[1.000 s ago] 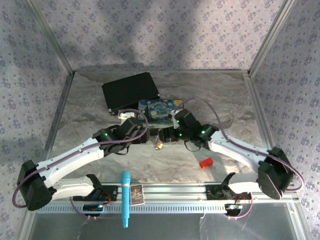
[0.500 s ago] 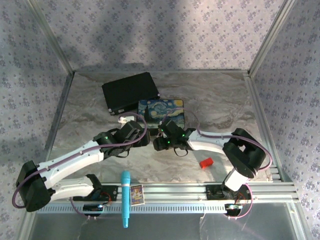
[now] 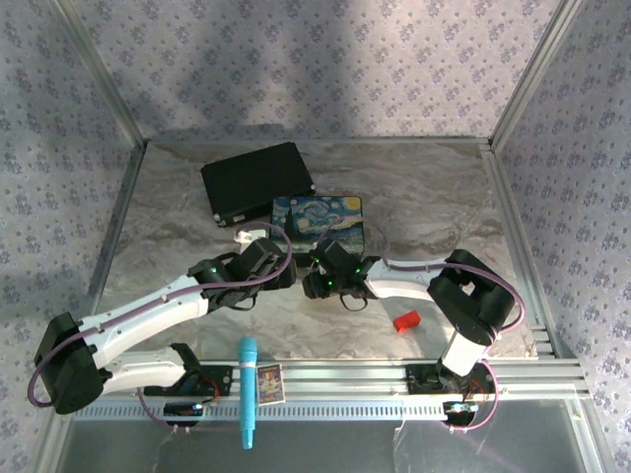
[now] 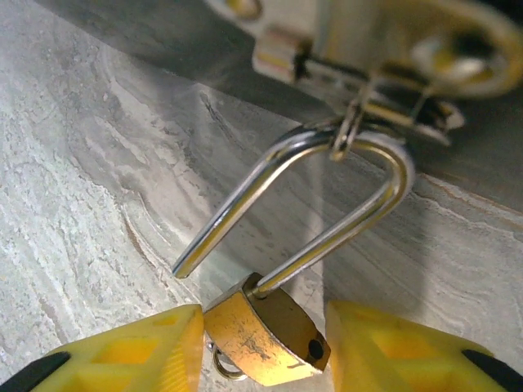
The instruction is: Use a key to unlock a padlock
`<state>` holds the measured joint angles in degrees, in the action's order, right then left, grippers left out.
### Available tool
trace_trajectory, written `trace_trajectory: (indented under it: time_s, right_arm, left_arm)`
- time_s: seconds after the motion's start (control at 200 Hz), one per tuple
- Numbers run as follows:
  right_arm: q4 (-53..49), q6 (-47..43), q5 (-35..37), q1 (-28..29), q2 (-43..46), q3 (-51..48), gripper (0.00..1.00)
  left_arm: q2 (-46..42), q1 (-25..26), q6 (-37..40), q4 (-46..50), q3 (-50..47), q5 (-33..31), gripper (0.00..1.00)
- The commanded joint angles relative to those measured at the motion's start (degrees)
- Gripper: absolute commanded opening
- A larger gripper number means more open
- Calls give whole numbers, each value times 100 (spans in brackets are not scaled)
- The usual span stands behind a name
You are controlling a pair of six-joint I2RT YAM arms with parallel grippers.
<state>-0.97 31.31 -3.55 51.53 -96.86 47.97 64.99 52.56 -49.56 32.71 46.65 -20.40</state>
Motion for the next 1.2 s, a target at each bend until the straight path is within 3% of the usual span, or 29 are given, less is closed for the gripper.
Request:
trace_trajectory:
  time_s: [0.0, 0.24, 0.375, 0.43, 0.52, 0.68, 0.79, 0.974, 1.194]
  right_arm:
    - [-41, 146, 87, 31, -18, -186, 40]
    - [383, 421, 70, -20, 234, -645, 25]
    - [884, 692, -128, -149, 292, -993, 16]
    - [1168, 829, -346, -228, 279, -1128, 10]
    - [1710, 1066, -590, -339, 368, -1453, 9]
    - [2462, 1341, -916, -519, 391, -1847, 4]
    - [2922, 1551, -1067, -573, 208, -1986, 3]
    - [3493, 1823, -1147, -668, 109, -2284, 1]
    - [3679, 1981, -1110, -731, 184, -2520, 0]
  left_arm:
    - [14, 27, -3, -20, 164, -152, 100]
    - [118, 21, 147, -11, 325, -229, 100]
    - [358, 33, 620, 156, 833, -413, 100]
    - [497, 27, 1026, 183, 997, -499, 100]
    - [730, 28, 2487, -16, 1180, -468, 100]
    - [1429, 41, 4569, 453, 1808, -541, 85]
    - [2073, 268, 5780, 497, 1972, -540, 81]
    - [2920, 363, 6468, 408, 2256, -746, 80]
    - [3157, 335, 6688, 172, 2344, -902, 77]
